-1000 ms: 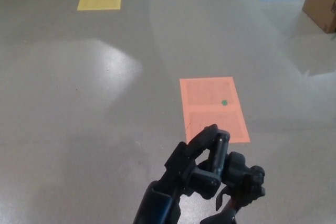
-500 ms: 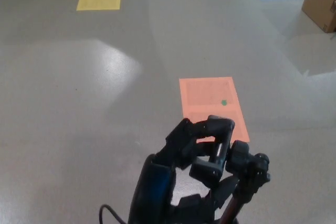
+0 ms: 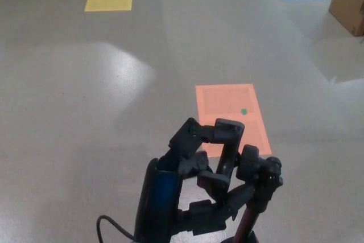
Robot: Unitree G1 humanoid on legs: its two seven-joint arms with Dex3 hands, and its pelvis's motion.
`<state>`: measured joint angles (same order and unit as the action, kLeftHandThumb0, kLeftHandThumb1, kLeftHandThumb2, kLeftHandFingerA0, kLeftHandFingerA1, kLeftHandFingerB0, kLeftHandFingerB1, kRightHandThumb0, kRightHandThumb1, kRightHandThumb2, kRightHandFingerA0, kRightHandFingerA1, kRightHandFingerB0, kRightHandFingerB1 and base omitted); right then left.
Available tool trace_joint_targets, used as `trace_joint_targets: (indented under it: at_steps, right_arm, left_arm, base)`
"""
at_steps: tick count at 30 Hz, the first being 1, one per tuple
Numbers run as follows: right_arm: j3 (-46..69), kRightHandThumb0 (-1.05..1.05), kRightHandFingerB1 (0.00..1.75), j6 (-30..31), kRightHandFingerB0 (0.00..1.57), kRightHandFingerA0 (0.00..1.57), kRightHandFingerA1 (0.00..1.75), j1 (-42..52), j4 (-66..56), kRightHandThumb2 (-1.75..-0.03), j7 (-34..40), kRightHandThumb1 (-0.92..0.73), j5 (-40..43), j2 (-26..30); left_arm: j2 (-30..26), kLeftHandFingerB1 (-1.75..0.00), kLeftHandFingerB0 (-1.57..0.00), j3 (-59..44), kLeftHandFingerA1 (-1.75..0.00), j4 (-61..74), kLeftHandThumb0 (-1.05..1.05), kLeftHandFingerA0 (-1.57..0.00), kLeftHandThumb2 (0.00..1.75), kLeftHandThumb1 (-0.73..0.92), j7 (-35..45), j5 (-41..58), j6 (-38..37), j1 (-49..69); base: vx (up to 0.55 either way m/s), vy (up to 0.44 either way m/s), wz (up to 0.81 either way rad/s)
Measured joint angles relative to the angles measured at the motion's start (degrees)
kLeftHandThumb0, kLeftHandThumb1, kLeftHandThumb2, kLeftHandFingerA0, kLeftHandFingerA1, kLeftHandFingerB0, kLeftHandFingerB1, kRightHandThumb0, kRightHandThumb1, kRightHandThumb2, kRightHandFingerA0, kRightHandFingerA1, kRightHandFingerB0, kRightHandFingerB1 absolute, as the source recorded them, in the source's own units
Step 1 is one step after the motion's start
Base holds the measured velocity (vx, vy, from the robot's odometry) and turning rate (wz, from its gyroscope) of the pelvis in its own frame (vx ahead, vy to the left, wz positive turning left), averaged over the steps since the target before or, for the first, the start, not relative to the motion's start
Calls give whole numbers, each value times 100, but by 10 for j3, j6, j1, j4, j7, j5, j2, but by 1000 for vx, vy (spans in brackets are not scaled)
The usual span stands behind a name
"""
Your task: A phone stand is kept on the floor and the robot uses both its hands to grab it and uses its left hand to extend the phone stand by pulling it upwards
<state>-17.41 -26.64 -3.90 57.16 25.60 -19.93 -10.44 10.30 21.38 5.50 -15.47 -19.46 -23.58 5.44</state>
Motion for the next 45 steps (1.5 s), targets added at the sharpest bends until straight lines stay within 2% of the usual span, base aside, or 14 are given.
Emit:
trace_joint_targets:
  at_steps: [11, 12, 14, 15, 18, 19, 20, 21, 25, 26, 31, 38, 39, 45]
  right_arm:
    - [-4, -29, 175, -13, 117, 138, 175, -6, 22, -88, 17, -76, -5, 0]
    - [-4, -52, 156, -15, 115, 137, 167, -6, 24, -89, 19, -69, -6, 0]
    - [-6, -53, 157, -20, 116, 137, 168, -7, 32, -89, 27, -69, -9, 0]
    - [-7, -29, 175, -22, 114, 134, 175, -7, 35, -82, 32, -75, -11, 0]
    - [-7, -29, 175, -25, 114, 134, 175, -9, 43, -82, 40, -75, -14, 0]
    - [-7, -33, 175, -25, 113, 134, 175, -9, 46, -83, 43, -77, -15, 0]
    - [-7, -33, 175, -25, 113, 134, 175, -10, 48, -83, 45, -77, -16, 0]
    - [-8, -55, 159, -26, 117, 140, 171, -11, 50, -90, 48, -72, -17, 1]
    - [-11, -55, 159, -23, 117, 140, 171, -12, 61, -90, 59, -72, -22, 1]
    - [-12, -33, 175, -22, 98, 123, 175, -11, 64, -66, 61, -88, -23, 1]
    - [-13, -37, 175, -19, 97, 122, 175, -10, 66, -66, 68, -89, -25, 2]
    - [-13, -37, 175, -17, 96, 122, 175, -8, 73, -67, 72, -90, -26, 2]
    - [-13, -36, 175, -17, 96, 122, 175, -8, 75, -66, 72, -89, -26, 2]
    - [-13, -35, 175, -17, 98, 122, 175, -7, 78, -66, 72, -89, -26, 2]
  left_arm:
    - [1, -175, -60, -7, -175, 12, -17, -84, 58, 68, -33, -35, -2, -21]
    - [1, -175, -61, -7, -175, 18, -11, -87, 57, 66, -33, -36, 0, -24]
    - [2, -175, -61, -11, -175, 36, -9, -89, 58, 66, -33, -41, 8, -37]
    - [2, -175, -62, -14, -175, 50, -10, -89, 58, 66, -33, -42, 14, -49]
    - [3, -175, -62, -18, -175, 85, -10, -89, 58, 66, -33, -42, 27, -86]
    - [3, -175, -70, -18, -175, 92, -14, -89, 58, 64, -33, -41, 31, -90]
    - [2, -175, -70, -18, -175, 97, -14, -89, 58, 64, -32, -42, 36, -94]
    - [2, -175, -71, -17, -175, 104, -15, -90, 58, 65, -31, -42, 44, -103]
    - [5, -175, -71, -13, -175, 146, -15, -90, 58, 65, -27, -42, 72, -156]
    - [6, -174, -80, -11, -174, 153, -19, -95, 59, 61, -27, -42, 78, -167]
    - [24, -175, -81, -4, -173, 195, -22, -102, 59, 58, -21, -43, 118, -220]
    - [51, -175, -85, -5, -175, 225, -23, -99, 60, 60, -19, -60, 175, -284]
    - [56, -175, -80, -7, -175, 230, -25, -99, 59, 61, -18, -64, 184, -293]
    - [76, -175, -80, -26, -175, 234, -26, -97, 58, 61, -17, -75, 211, -334]
  base:
    - [0, 0, 0]
    - [0, 0, 0]
    - [0, 0, 0]
    - [0, 0, 0]
    - [0, 0, 0]
    - [0, 0, 0]
    - [0, 0, 0]
    - [0, 0, 0]
    - [0, 0, 0]
    - [0, 0, 0]
    - [0, 0, 0]
    - [0, 0, 0]
    - [0, 0, 0]
    - [0, 0, 0]
